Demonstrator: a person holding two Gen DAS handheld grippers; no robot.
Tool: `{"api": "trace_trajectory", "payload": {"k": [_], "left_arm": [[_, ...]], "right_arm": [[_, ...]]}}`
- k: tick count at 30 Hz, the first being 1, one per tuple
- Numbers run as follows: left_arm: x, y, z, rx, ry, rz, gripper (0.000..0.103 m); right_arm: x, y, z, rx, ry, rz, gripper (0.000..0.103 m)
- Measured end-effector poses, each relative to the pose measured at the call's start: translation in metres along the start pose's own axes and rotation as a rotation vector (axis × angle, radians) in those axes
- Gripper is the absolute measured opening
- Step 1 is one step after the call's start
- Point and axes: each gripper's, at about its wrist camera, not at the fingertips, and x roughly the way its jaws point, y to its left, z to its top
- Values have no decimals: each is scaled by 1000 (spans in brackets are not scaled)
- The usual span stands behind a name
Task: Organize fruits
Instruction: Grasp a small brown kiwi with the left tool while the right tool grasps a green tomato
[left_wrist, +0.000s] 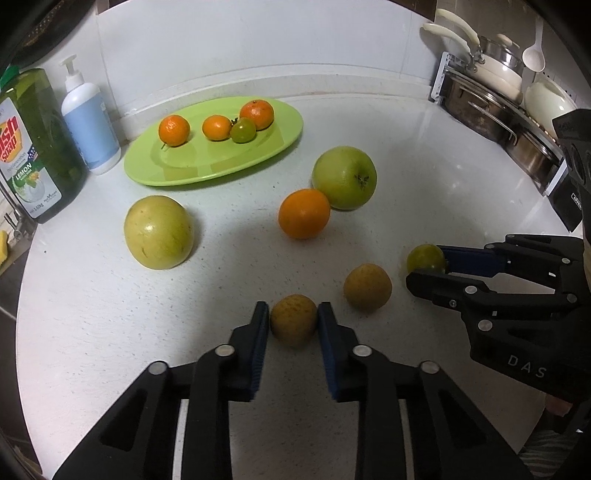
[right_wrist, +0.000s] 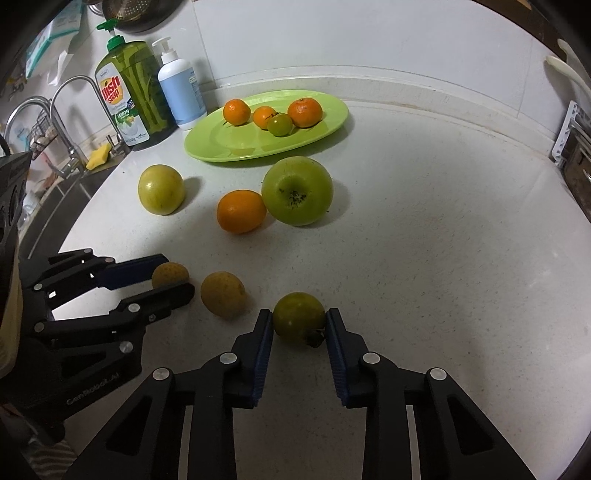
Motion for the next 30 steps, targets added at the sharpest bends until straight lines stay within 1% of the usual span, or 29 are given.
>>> {"api": "trace_trajectory", "payload": {"k": [7, 16, 23, 30], "left_arm": [[-4, -1, 0, -5, -6, -12, 26], [-22, -1, 3, -12, -45, -24, 26], [-45, 2, 5, -19, -86, -31, 26], [-67, 7, 7, -26, -131, -21, 26]], "right_arm": [[-2, 0, -1, 7, -2, 5, 30], [-11, 2, -2, 11, -22, 4, 30], [-29, 8, 0, 4, -64, -3, 30], [-50, 21, 6, -7, -119, -1, 30]]}}
